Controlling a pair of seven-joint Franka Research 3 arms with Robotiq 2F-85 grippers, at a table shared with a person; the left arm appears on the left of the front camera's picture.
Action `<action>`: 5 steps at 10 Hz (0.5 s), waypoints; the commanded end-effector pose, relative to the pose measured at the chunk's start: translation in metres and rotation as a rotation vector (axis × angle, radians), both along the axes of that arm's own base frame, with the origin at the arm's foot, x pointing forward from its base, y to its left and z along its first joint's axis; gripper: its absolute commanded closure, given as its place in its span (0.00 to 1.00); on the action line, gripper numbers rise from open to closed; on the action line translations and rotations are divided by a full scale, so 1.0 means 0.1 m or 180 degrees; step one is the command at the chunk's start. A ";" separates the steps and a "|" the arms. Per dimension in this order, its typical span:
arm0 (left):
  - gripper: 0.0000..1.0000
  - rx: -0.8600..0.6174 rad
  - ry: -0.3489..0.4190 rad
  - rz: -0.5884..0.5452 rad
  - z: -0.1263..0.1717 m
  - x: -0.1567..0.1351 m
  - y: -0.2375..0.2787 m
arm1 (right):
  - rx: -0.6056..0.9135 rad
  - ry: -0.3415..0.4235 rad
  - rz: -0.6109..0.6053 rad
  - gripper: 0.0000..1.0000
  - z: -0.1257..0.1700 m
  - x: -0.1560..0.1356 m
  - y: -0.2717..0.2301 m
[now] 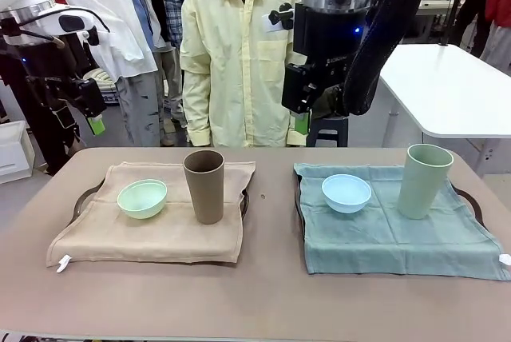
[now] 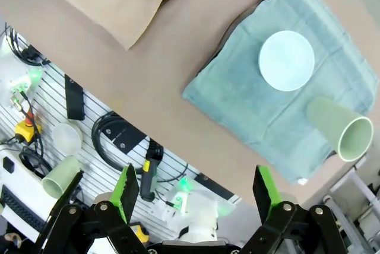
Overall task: Set up a tray with a mat and arrange the tableware.
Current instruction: Place the Picnic Bowl and Reusable plastic cup back onto the Handle tray in front of the human's position.
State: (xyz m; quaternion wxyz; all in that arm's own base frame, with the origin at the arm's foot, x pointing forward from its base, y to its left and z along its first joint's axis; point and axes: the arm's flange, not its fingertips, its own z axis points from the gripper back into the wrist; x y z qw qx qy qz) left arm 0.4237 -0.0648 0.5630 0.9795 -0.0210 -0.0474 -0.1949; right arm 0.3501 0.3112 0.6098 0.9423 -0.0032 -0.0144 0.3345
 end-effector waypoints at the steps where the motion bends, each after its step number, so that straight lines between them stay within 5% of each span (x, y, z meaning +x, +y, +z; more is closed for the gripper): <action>1: 0.17 0.0002 -0.0047 -0.0037 -0.02 0.00 0.01 | 0.0030 0.0033 0.0011 0.00 -0.04 -0.03 -0.04; 5: 0.17 0.0002 -0.0047 -0.0037 -0.02 0.00 0.01 | 0.0030 0.0033 0.0011 0.00 -0.04 -0.03 -0.04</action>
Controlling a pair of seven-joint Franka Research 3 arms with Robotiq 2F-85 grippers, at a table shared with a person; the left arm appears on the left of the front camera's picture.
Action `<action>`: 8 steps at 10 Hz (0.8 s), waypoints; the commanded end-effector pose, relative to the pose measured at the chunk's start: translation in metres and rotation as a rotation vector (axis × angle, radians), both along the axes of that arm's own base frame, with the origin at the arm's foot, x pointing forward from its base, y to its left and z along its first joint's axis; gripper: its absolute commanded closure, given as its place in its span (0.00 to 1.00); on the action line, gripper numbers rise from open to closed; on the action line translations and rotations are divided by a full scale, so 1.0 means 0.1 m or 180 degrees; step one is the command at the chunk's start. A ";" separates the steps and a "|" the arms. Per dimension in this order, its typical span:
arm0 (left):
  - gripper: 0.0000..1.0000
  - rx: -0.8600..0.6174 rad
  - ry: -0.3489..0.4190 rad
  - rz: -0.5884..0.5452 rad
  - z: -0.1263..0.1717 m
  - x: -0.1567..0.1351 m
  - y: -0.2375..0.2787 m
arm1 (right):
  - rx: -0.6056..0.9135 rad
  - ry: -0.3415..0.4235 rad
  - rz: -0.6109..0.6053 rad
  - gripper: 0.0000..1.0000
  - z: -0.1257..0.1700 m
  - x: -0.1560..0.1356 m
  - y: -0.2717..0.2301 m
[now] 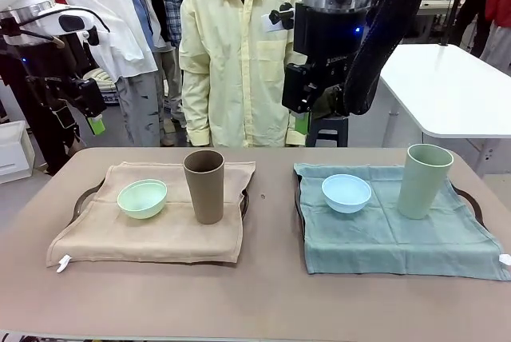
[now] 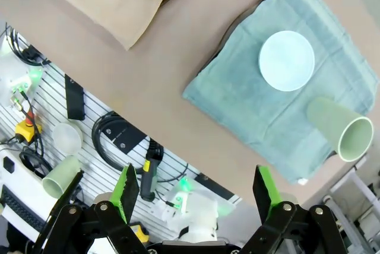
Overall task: Set up a tray with a mat and arrange the tableware.
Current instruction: Place the Picnic Bowl and Reusable plastic cup back onto the Handle tray in front of the human's position.
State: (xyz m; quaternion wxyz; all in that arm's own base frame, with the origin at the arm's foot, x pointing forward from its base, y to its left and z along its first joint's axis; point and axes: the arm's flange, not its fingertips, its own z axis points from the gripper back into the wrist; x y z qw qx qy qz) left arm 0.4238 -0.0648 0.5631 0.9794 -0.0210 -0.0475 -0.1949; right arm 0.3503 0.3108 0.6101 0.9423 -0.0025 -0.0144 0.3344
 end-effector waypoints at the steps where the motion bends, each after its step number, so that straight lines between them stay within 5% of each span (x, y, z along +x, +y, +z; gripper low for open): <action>1: 0.17 0.0002 -0.0047 -0.0037 -0.02 0.00 0.01 | 0.0026 0.0031 0.0012 0.00 -0.05 -0.04 -0.03; 4: 0.17 0.0000 0.0000 0.0000 0.00 0.00 0.00 | 0.0001 0.0000 0.0000 0.00 0.00 0.00 0.00; 5: 0.17 -0.0219 0.0066 -0.0073 -0.01 0.00 0.07 | 0.0049 -0.0092 -0.0142 0.00 0.04 0.01 -0.12; 8: 0.17 -0.0836 0.0140 0.0056 -0.07 0.11 0.35 | 0.0505 0.0220 -0.0906 0.00 0.09 0.24 -0.92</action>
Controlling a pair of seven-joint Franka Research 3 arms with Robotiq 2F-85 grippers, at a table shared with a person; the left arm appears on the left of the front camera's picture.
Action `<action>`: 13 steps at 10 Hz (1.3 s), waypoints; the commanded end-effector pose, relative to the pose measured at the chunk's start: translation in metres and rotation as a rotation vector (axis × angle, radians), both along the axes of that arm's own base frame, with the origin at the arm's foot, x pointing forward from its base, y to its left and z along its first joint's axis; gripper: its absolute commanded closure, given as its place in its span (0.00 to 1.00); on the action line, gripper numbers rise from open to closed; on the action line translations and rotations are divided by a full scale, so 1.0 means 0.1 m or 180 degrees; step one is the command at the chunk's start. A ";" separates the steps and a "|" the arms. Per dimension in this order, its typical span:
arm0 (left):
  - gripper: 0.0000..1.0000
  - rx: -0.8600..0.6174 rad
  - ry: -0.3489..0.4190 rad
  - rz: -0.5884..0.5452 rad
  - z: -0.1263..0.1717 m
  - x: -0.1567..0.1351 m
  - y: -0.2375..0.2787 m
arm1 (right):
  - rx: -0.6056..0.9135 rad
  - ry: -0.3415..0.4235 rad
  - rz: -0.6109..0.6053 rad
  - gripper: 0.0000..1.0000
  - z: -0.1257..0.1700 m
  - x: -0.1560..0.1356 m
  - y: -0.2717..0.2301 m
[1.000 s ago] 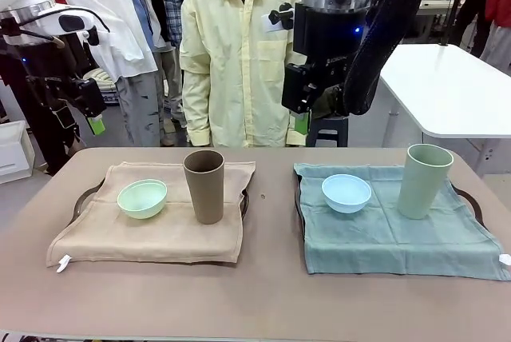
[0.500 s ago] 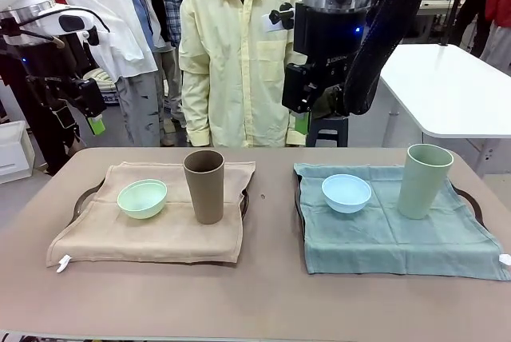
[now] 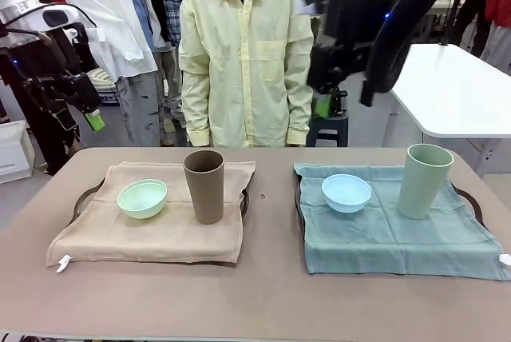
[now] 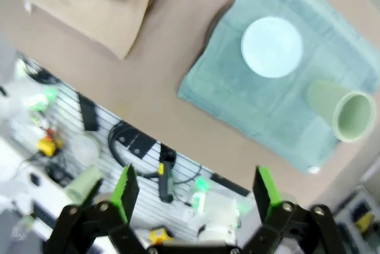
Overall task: Set up a tray with a mat and arrange the tableware.
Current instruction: Place the Picnic Bowl and Reusable plastic cup back onto the Handle tray in front of the human's position.
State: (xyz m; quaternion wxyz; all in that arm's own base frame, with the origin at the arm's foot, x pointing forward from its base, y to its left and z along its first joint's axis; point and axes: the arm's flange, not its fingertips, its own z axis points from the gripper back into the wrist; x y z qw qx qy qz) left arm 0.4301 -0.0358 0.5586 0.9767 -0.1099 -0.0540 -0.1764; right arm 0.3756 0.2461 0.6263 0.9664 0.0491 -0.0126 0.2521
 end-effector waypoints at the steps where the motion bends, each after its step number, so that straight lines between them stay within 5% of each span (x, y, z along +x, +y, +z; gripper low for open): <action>1: 0.17 -0.0430 0.0166 -0.0003 -0.06 0.07 0.12 | 0.0316 0.0185 -0.0751 0.00 -0.06 0.05 -0.68; 5: 0.17 -0.1305 0.0686 0.0420 -0.35 0.35 0.38 | 0.1404 0.0091 -0.1345 0.00 -0.08 -0.05 -2.27; 8: 0.17 -0.1965 0.0748 0.0802 -0.41 0.40 0.74 | 0.2032 -0.0012 -0.1515 0.00 -0.20 -0.28 -3.09; 11: 0.17 -0.2231 0.0831 0.1064 -0.38 0.32 1.03 | 0.2250 -0.0007 -0.1495 0.00 -0.31 -0.36 -3.36; 12: 0.17 -0.1862 0.0782 0.0939 -0.30 0.25 1.00 | 0.1662 0.0066 -0.1715 0.00 -0.30 -0.40 -3.12; 13: 0.17 -0.2114 0.0772 0.1012 -0.42 0.32 1.03 | 0.2172 -0.0037 -0.1580 0.00 -0.23 -0.36 -3.44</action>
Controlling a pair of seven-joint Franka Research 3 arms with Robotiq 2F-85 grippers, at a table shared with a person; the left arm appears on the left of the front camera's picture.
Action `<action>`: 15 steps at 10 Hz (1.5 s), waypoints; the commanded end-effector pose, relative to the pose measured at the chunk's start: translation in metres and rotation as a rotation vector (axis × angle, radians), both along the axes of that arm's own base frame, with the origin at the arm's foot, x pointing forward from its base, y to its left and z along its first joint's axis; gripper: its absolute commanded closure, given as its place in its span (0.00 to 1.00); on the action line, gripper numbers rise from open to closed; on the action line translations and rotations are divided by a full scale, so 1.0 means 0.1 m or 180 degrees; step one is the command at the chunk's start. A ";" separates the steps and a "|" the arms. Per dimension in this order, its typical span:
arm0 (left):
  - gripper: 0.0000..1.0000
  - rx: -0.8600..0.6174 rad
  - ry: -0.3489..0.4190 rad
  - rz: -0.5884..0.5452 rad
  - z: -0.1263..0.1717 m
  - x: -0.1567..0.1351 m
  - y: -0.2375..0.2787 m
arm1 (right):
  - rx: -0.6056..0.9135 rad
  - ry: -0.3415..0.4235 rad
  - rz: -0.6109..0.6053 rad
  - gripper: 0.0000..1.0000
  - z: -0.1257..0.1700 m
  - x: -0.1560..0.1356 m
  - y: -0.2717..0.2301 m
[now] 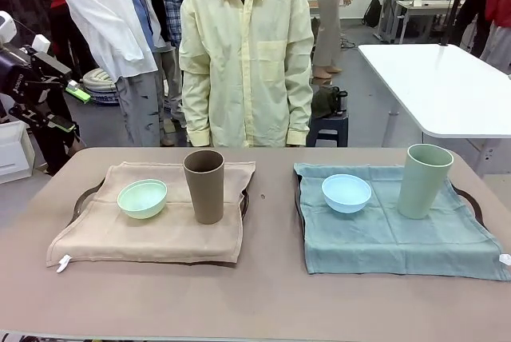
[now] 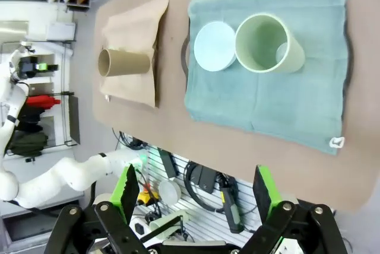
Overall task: Set up a tray with a mat and arrange the tableware.
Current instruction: Place the Picnic Bowl and Reusable plastic cup back onto the Handle tray in front of the human's position.
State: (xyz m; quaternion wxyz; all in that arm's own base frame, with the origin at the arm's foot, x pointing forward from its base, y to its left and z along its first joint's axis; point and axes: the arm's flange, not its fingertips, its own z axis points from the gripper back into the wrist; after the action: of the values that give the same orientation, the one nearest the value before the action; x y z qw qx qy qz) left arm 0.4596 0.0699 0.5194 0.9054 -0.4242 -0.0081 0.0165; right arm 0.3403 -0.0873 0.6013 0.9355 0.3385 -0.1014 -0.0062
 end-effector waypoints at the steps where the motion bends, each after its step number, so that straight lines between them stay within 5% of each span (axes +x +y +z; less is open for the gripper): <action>1: 0.17 -0.0044 0.0002 0.0014 -0.03 0.03 -0.03 | 0.0150 -0.0071 -0.0013 0.00 0.02 -0.01 -0.10; 4: 0.17 -0.0014 0.0015 -0.0004 -0.02 0.01 -0.02 | 0.0150 -0.0071 -0.0013 0.00 0.02 -0.01 -0.10; 5: 0.17 -0.0315 0.0188 0.0080 -0.06 0.07 0.12 | 0.0069 -0.0038 -0.0052 0.00 0.02 -0.02 -0.08; 9: 0.17 -0.1533 0.0424 0.0110 -0.17 0.03 0.61 | 0.0777 0.0372 0.0060 0.00 -0.34 0.01 -1.02; 13: 0.17 -0.1818 0.0749 0.0083 -0.54 -0.14 0.80 | 0.1571 0.0264 0.0284 0.00 -0.79 -0.02 -1.56; 15: 0.17 -0.1804 0.0683 0.0087 -0.49 -0.19 0.79 | 0.1700 0.0265 0.0171 0.00 -0.88 0.01 -1.64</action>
State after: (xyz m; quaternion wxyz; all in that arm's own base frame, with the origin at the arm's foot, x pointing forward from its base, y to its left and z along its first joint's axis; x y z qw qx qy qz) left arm 0.4458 0.1498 0.4611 0.7460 -0.6535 0.0972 0.0837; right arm 0.3343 -0.2446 0.5079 0.8240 0.5644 -0.0457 -0.0210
